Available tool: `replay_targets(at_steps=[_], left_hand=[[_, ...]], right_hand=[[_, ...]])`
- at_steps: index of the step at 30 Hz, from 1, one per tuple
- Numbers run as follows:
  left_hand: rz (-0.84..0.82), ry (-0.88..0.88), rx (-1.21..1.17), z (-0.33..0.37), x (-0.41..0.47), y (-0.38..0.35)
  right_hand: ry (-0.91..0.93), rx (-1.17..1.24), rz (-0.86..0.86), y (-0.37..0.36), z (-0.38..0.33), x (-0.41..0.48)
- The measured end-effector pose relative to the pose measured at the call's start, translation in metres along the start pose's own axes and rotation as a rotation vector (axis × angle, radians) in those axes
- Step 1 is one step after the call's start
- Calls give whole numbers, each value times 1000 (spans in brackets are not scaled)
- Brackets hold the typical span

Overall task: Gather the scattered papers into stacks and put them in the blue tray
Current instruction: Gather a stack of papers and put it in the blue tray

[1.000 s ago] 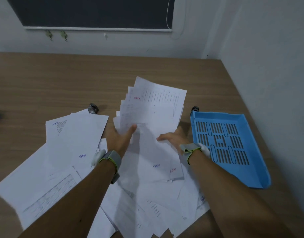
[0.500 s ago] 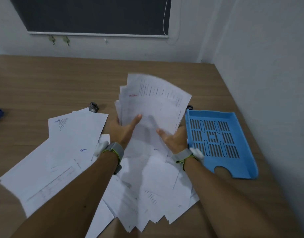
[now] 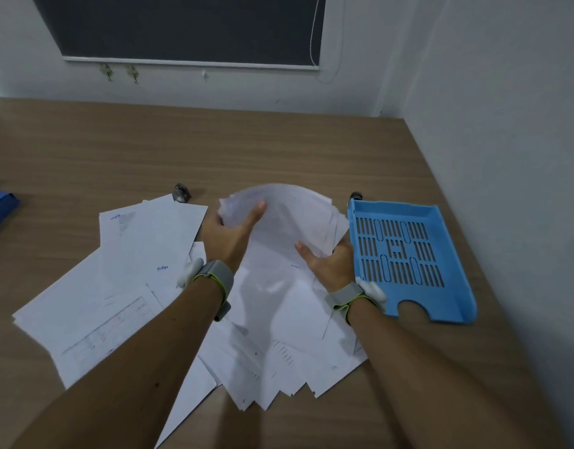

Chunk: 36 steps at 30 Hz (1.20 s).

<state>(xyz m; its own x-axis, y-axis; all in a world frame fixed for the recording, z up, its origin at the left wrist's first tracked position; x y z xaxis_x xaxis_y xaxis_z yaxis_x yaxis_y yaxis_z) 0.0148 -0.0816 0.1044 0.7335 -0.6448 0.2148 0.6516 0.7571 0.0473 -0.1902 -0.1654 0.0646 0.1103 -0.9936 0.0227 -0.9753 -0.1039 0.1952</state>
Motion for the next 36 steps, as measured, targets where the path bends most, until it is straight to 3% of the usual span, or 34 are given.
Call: replay_targets(at_steps=[4, 9, 15, 20, 25, 28, 30, 33, 36], left_hand=[[-148, 9, 55, -14, -9, 5], [-84, -15, 14, 9, 28, 3], [-161, -32, -57, -1, 30, 9], [-316, 21, 161, -46, -8, 20], [-284, -136, 168, -3, 21, 5], [-268, -131, 66, 4, 28, -3], [-282, -69, 70, -19, 16, -3], [-389, -3, 315, -63, -11, 8], [-360, 17, 346, -72, -8, 6]], right_hand=[[-89, 20, 22, 0, 15, -7], [-35, 70, 113, 1, -18, 11], [23, 102, 166, -7, -33, 5], [-351, -129, 128, -12, 47, -20], [-142, 26, 161, -10, 4, 2], [-69, 106, 225, -12, -9, 6], [-92, 72, 229, -13, 9, -1], [-211, -96, 127, -12, 57, -22], [-222, -141, 83, -8, 66, -18]])
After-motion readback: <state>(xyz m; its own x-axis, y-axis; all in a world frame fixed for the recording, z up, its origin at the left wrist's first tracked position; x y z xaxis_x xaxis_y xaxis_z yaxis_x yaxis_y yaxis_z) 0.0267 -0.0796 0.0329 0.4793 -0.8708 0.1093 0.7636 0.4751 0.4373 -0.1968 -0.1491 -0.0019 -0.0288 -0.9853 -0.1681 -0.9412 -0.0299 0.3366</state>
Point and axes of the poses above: each hand's wrist, its own x-axis towards the middle knuckle, its own y-axis out of the back of the hand, z = x × y, the point moved 5 cm from there along x, towards the middle knuckle, and after that the axes turned 14 degrees about -y, right-handed, at the moved point
